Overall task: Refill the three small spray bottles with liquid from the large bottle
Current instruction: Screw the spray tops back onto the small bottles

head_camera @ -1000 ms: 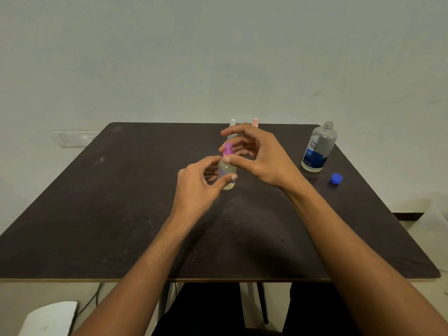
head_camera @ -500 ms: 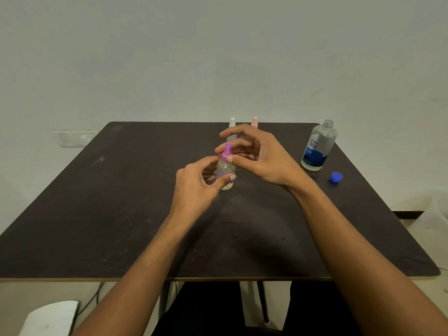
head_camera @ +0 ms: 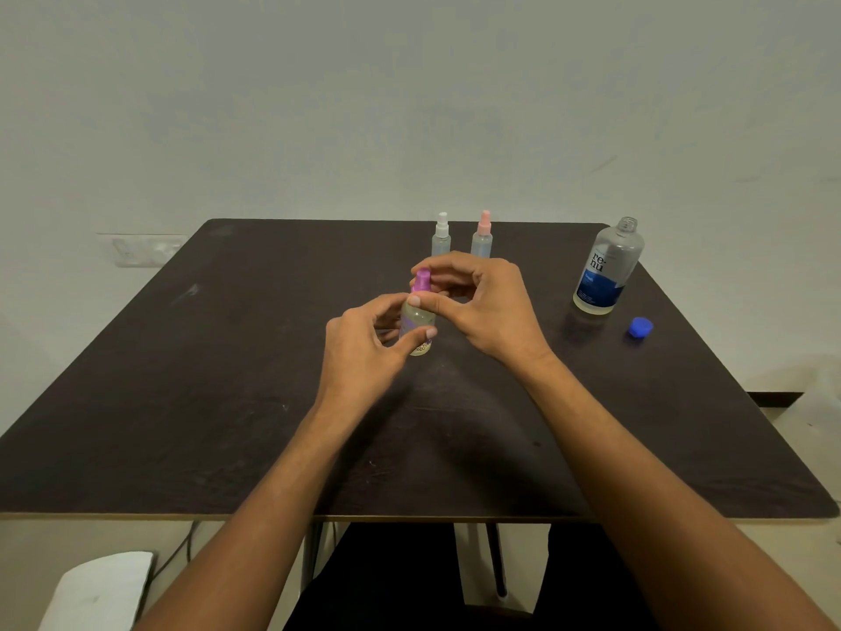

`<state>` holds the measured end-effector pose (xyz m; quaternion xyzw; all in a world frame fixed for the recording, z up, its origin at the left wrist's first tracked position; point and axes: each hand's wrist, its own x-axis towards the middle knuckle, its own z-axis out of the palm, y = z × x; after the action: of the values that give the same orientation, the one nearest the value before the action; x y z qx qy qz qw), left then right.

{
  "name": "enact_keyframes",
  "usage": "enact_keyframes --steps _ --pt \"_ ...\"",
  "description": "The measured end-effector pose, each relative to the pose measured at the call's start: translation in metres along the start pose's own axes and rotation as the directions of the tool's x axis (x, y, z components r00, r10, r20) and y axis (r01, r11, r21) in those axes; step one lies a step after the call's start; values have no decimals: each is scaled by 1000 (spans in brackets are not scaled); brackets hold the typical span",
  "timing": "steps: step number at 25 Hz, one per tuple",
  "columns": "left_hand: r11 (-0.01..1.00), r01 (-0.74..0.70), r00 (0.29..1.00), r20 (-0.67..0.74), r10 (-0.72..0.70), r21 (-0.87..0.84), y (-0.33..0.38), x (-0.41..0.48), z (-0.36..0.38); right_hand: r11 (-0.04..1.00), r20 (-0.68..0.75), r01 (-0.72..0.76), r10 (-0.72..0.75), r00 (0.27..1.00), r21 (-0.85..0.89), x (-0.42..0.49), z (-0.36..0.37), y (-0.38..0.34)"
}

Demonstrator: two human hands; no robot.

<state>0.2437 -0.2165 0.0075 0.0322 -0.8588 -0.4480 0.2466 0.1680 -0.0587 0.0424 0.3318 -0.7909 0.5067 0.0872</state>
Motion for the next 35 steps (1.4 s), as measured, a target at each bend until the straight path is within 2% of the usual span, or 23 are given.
enact_keyframes --steps 10,17,24,29,35 --pt "1000 20 1000 22 -20 6 -25 19 -4 999 32 12 -10 999 -49 19 16 6" --pt "998 57 998 14 -58 35 -56 86 -9 991 59 12 -4 998 -133 91 36 28" --pt "997 57 998 37 -59 54 -81 159 1 978 53 -35 47 997 -204 160 43 51" --pt "994 87 990 107 -93 64 -98 184 19 952 35 -102 117 992 -288 177 51 72" --pt "991 105 987 111 -113 78 -118 196 34 930 41 -141 165 985 -339 181 63 88"
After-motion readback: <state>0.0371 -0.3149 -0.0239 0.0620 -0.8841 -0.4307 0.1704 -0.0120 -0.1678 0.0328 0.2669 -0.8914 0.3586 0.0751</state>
